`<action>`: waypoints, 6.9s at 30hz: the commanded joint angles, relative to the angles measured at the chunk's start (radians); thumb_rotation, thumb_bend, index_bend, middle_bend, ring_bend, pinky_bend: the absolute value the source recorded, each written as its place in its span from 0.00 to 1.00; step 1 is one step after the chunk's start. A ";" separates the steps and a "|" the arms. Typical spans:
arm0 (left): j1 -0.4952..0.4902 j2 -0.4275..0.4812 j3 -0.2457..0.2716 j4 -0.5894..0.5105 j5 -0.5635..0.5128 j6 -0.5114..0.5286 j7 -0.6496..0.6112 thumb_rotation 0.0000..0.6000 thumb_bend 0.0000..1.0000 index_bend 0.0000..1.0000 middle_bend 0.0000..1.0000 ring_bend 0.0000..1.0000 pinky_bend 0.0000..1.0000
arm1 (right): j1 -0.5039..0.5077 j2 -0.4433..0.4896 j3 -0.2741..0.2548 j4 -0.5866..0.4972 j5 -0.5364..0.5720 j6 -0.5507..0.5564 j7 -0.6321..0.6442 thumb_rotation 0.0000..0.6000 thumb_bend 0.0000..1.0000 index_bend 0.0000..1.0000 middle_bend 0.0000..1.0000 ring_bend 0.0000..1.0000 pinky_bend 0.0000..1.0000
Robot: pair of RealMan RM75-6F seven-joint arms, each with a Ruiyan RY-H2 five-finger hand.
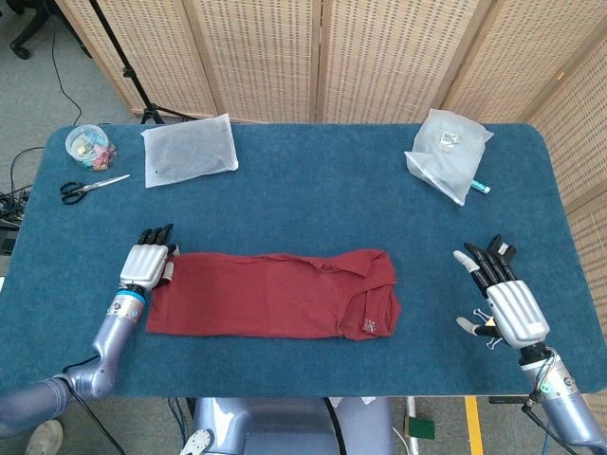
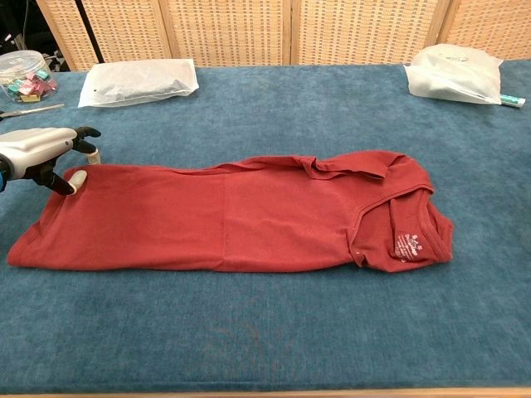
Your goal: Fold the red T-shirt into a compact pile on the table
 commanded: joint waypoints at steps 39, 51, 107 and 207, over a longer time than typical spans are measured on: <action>0.027 0.021 0.001 -0.010 0.120 0.072 -0.053 1.00 0.62 0.84 0.00 0.00 0.00 | -0.004 0.004 0.005 0.004 -0.006 0.006 0.020 1.00 0.00 0.00 0.00 0.00 0.00; 0.027 0.068 0.010 0.064 0.102 0.012 -0.054 1.00 0.62 0.85 0.00 0.00 0.00 | -0.004 0.004 0.005 0.004 -0.006 0.005 0.023 1.00 0.00 0.00 0.00 0.00 0.00; -0.047 0.341 0.022 0.170 0.212 -0.220 -0.199 1.00 0.64 0.85 0.00 0.00 0.00 | -0.013 0.031 0.005 -0.018 -0.029 0.036 0.054 1.00 0.00 0.00 0.00 0.00 0.00; 0.065 -0.218 0.201 0.820 0.649 0.384 -0.895 1.00 0.09 0.42 0.00 0.00 0.00 | -0.013 0.041 -0.002 -0.020 -0.043 0.039 0.086 1.00 0.00 0.00 0.00 0.00 0.00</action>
